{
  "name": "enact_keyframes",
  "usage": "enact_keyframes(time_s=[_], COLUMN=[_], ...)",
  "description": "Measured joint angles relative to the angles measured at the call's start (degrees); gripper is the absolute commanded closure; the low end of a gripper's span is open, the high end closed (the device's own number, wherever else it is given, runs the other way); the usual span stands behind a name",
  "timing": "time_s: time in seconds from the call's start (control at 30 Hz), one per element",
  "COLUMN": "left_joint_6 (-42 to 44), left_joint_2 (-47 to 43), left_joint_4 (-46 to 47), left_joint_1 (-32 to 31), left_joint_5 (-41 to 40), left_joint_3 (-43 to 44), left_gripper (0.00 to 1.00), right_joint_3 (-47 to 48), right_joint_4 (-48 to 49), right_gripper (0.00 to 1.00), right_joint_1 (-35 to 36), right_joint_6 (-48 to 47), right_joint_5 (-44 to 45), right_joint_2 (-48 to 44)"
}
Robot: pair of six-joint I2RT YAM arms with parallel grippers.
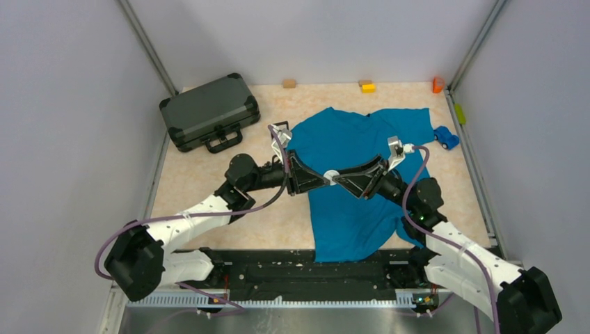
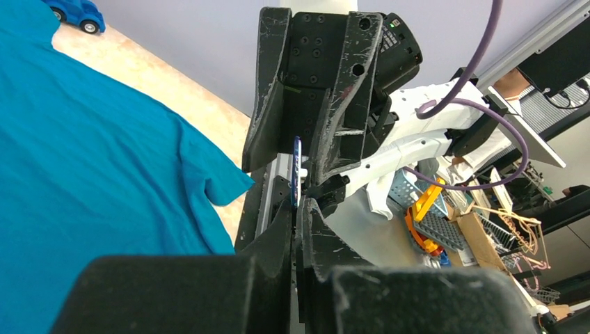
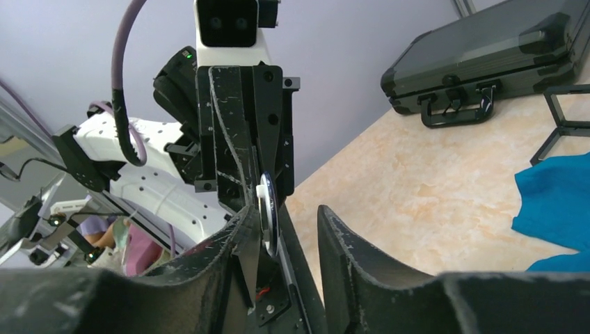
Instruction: Pin the brooch onto the clothing
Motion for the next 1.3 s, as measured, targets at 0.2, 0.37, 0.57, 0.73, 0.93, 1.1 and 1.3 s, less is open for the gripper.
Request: enact_keyframes(time_s=[0.2,0.37,0.57,0.73,0.93,1.1,1.3], left_joint_6=[0.0,0.3,2.0,3.2,3.2,3.2,3.2], left_joint_2=[-0.3,-0.3,0.0,1.0,2.9,3.5,3.9], left_joint_4=[-0.2,-1.0,-2.9,-5.2,-6.4,-7.0,-7.9], left_joint_1=[0.0,0.1,1.1,1.6,1.9,2.0,2.0], left_joint_5=[0.0,0.0,-0.3,-0.5,-0.5,-0.9,-1.7], left_joint_3=[0.0,0.0,0.0,0.0,0.0,0.0,0.0], left_gripper=[1.0,1.0,1.0,1.0,1.0,1.0,1.0], right_joint_3=[-0.3,-0.3,3.5,4.4,4.4,5.4,5.6], right_joint_4=[0.7,0.3,-10.5,-14.2,-17.3,-19.3,-19.8], right_gripper=[0.75,0.91,1.0,1.0,1.0,1.0,1.0], right_joint_1=[-0.1,-0.1,0.1,0.1,0.0,0.0,0.0], right_joint_6=[0.9,0.8,-2.4,-4.4,-6.5,-8.3,-9.6], right_joint_5=[-0.6,-0.8,1.6,1.8,2.7,2.9,3.1], right_joint_2=[0.3,0.5,1.0,2.2,2.9,3.9,4.9])
